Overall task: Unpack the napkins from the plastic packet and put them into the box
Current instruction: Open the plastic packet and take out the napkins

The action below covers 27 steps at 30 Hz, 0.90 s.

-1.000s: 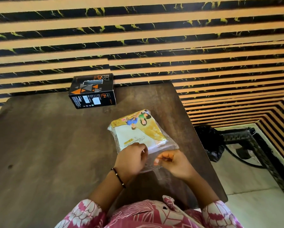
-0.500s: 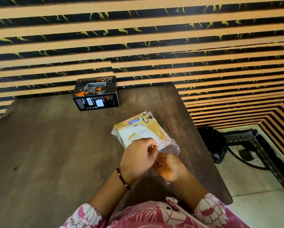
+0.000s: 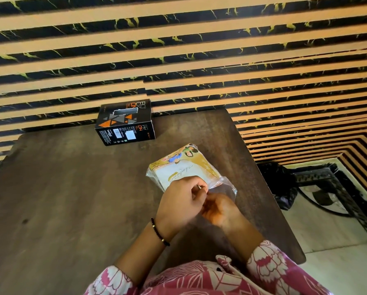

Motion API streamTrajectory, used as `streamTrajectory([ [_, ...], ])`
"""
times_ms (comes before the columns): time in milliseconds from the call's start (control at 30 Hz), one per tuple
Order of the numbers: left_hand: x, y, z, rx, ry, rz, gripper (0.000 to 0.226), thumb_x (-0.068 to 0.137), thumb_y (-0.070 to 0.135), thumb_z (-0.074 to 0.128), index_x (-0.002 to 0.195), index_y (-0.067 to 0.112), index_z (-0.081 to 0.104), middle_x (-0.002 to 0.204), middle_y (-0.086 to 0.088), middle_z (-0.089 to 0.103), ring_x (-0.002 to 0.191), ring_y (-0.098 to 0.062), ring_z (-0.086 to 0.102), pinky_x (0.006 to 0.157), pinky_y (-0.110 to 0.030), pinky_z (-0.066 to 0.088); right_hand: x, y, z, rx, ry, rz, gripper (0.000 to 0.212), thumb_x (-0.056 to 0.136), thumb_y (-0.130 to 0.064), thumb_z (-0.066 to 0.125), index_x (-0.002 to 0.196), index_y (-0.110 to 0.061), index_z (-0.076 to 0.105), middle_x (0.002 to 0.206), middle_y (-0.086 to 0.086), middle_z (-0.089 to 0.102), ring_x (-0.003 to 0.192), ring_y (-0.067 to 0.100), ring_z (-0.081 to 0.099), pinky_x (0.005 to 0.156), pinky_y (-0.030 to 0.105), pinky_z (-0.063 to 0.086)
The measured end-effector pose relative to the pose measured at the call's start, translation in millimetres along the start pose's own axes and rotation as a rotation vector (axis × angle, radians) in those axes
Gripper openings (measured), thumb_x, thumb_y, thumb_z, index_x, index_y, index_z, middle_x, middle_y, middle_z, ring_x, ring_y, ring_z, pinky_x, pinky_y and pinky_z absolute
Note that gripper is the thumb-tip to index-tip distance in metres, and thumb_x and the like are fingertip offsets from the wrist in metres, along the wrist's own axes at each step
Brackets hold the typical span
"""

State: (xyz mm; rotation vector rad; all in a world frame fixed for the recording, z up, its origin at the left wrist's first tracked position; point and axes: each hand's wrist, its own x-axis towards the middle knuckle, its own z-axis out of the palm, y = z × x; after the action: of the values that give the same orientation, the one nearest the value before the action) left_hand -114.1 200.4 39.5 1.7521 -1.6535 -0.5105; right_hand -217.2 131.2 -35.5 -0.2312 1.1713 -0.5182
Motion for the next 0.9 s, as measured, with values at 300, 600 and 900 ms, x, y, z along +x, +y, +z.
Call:
streamTrajectory([
  [300,3,4,-2,-0.033,0.052,0.042,0.006,0.085,0.023,0.058,0.087,0.022,0.064,0.077,0.005,0.069,0.069,-0.009,0.062,0.061,-0.024,0.052,2,-2,7,0.057,-0.122,-0.139,0.027,0.086,0.0,0.045,0.108,0.001,0.062,0.092,0.014,0.071,0.091,0.027,0.061,0.103,0.041,0.042],
  [600,3,6,1,0.0,-0.047,0.094,0.025,0.087,0.039,0.046,0.086,0.021,0.062,0.079,0.005,0.069,0.071,-0.009,0.061,0.066,-0.035,0.052,2,-4,10,0.034,-0.202,-0.195,0.028,0.097,-0.011,0.032,0.12,-0.008,0.048,0.077,0.005,0.052,0.068,0.014,0.051,0.06,0.023,0.043],
  [900,34,-96,-8,0.14,-0.045,-0.393,0.039,0.096,0.03,0.039,0.125,0.005,0.045,0.127,-0.019,0.051,0.119,-0.034,0.044,0.098,-0.039,0.034,-7,-27,-4,-0.156,-0.259,-0.143,0.029,0.086,-0.012,0.055,0.114,-0.01,0.059,0.073,0.003,0.075,0.085,0.024,0.062,0.065,0.035,0.049],
])
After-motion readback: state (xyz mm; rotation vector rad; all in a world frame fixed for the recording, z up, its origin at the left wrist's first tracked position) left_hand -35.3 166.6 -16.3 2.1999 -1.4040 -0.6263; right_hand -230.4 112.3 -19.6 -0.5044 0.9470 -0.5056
